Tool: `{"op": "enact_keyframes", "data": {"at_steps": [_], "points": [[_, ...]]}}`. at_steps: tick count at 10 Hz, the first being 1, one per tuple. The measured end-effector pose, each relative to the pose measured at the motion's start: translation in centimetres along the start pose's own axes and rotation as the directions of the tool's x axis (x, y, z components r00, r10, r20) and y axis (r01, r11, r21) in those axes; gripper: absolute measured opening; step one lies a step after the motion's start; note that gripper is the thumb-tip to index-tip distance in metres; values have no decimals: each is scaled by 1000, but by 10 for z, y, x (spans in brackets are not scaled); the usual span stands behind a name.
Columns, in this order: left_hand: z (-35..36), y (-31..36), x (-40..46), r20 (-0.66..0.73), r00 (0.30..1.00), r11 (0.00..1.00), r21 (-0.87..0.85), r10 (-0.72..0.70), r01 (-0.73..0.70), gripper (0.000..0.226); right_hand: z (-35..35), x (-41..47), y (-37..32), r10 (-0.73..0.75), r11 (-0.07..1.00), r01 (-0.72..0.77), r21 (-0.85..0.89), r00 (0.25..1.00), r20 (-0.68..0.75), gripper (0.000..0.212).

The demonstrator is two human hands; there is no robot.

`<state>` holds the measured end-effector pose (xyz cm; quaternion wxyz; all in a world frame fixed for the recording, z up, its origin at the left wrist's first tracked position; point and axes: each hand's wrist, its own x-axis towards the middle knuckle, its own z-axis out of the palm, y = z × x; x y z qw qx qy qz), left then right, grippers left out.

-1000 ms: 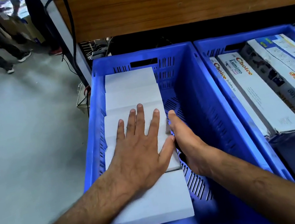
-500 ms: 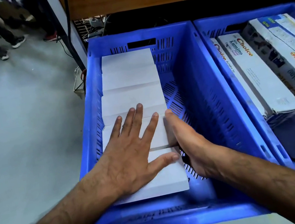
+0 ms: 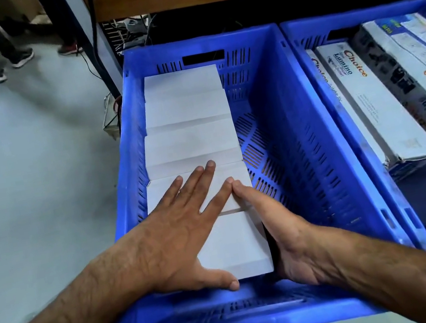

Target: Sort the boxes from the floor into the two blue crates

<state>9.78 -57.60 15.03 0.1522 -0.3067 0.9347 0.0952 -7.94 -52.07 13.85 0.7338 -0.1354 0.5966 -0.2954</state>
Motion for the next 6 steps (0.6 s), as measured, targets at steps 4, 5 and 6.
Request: {"op": "enact_keyframes", "data": {"at_steps": [4, 5, 6], "points": [[-30, 16, -12, -260, 950, 985, -26, -172, 171, 89, -14, -30, -11, -473, 717, 354, -601, 880, -46, 96], [-37, 27, -12, -374, 901, 975, -71, -221, 209, 80, -21, -46, -11, -677, 401, 439, -804, 733, 62, 77], [-39, 41, -9, -435, 857, 960, -82, -277, 268, 76, -24, -54, -11, -805, 129, 412, -902, 574, 147, 65]]}}
